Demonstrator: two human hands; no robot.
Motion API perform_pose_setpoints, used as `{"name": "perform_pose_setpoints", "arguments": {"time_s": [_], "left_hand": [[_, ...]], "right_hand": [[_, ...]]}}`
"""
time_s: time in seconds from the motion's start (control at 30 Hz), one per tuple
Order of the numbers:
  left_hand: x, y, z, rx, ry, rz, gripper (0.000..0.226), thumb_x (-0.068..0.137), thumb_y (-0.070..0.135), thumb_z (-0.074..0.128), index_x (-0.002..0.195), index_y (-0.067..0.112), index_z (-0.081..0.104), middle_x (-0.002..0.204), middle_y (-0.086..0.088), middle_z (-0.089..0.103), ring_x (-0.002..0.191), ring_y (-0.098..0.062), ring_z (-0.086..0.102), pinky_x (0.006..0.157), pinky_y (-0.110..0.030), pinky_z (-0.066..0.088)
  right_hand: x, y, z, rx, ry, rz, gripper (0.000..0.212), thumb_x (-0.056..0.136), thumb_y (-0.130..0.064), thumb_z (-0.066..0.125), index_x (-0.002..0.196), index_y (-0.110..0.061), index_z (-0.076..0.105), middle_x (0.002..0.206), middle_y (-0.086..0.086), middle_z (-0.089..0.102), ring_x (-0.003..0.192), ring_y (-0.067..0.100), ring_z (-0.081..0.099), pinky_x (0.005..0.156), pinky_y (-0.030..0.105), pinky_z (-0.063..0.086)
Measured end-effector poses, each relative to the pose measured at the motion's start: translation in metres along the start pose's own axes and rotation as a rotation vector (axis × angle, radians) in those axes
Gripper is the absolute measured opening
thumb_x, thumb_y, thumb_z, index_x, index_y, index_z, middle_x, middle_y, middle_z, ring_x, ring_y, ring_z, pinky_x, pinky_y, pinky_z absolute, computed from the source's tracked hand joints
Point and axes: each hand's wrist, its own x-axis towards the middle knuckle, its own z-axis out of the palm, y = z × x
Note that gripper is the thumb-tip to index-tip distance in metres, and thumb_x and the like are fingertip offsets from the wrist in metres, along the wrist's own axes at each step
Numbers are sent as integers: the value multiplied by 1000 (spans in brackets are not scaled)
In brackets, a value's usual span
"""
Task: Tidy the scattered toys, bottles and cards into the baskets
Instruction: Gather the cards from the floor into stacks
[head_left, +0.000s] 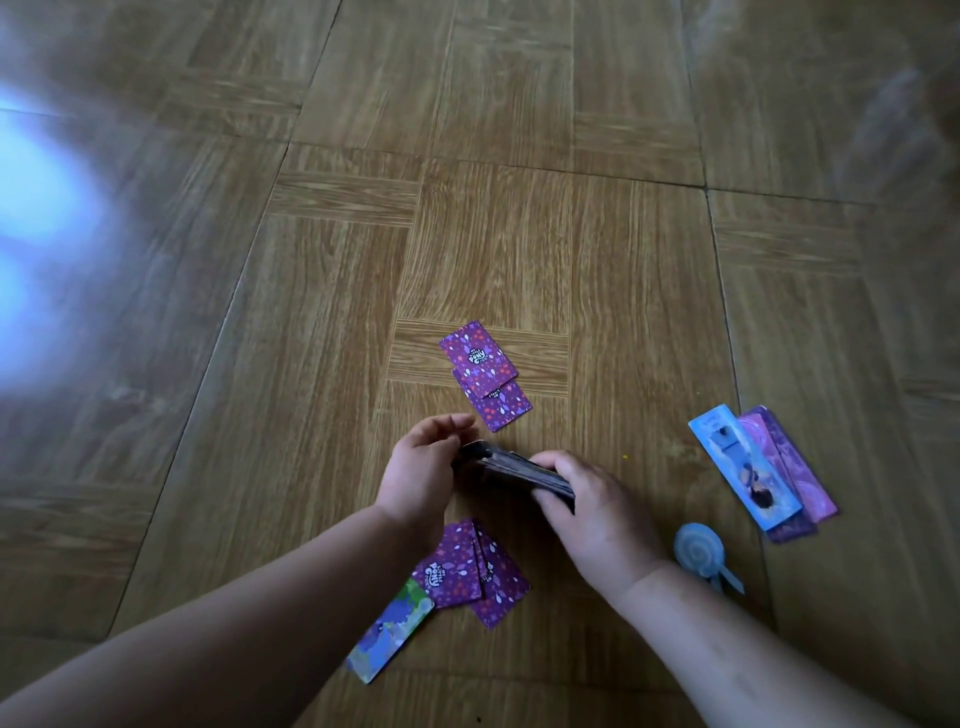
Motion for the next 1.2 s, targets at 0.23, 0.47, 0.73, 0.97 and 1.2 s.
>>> {"name": "perform_pose_setpoints", "arguments": {"time_s": [0.23, 0.47, 0.73, 0.97, 1.2], "left_hand": [[-12, -12, 11, 787, -240, 493, 38, 100, 31, 50, 132, 12, 56, 129, 0, 58, 123, -8, 52, 103, -16, 37], [-17, 4, 11, 473, -156, 265, 50, 93, 36, 61, 136, 15, 48, 126, -4, 60, 112, -11, 57, 94, -16, 45], [-22, 19, -17, -23, -6, -58, 70, 76, 32, 75, 134, 11, 42, 86, -5, 58, 67, -18, 60, 56, -30, 51], [-31, 34, -100, 203, 224, -3, 66, 73, 36, 65, 131, 14, 43, 87, -5, 48, 65, -17, 48, 52, -28, 46], [-59, 15, -140, 427, 214, -35, 60, 82, 32, 68, 134, 29, 37, 98, -2, 55, 84, -18, 56, 67, -34, 50]], "right_hand": [[3, 4, 7, -49, -3, 65, 60, 78, -18, 74, 132, -24, 49, 133, 0, 44, 123, 22, 44, 102, 30, 36], [4, -4, -2, 18, 86, 179, 28, 82, -23, 72, 107, -18, 59, 104, 3, 66, 98, 25, 61, 71, 29, 39], [-8, -71, 13, 331, -84, 31, 46, 75, -45, 76, 113, -22, 62, 103, -3, 70, 94, 16, 65, 83, 31, 50], [-31, -60, 48, -386, -154, 279, 78, 78, -63, 64, 130, -11, 37, 133, 13, 41, 123, 30, 42, 102, 36, 33], [-25, -71, 74, -316, -253, 303, 80, 75, -40, 79, 132, -16, 28, 131, 12, 37, 117, 28, 53, 90, 37, 49]]}}
